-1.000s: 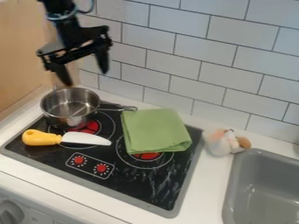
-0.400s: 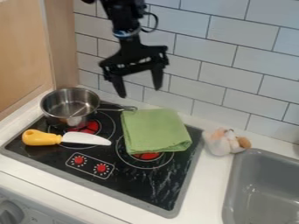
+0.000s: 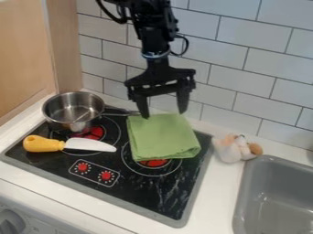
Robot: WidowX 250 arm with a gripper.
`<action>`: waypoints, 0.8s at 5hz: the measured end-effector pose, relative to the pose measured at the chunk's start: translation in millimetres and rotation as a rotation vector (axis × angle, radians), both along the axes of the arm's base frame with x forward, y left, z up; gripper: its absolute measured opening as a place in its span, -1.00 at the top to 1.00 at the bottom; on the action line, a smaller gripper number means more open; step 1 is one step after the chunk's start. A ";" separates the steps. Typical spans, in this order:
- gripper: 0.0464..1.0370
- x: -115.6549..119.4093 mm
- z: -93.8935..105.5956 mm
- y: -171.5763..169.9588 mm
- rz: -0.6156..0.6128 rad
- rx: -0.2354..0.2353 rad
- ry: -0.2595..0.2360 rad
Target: Move the green cloth to the bottom of the right burner
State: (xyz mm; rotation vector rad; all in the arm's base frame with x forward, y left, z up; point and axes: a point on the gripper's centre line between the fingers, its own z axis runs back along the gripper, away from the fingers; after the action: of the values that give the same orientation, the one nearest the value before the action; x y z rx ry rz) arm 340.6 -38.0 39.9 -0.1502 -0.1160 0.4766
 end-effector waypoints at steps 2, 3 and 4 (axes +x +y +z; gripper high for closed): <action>-0.92 -1.2 -20.9 -4.0 0.015 0.017 0.062; -0.92 -1.0 -20.7 -3.0 0.033 0.022 0.064; -0.92 -7.7 -26.4 -3.5 0.034 0.017 0.078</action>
State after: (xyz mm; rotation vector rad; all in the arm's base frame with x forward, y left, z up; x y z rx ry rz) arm 332.9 -41.5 13.5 -0.1134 -0.0463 0.5143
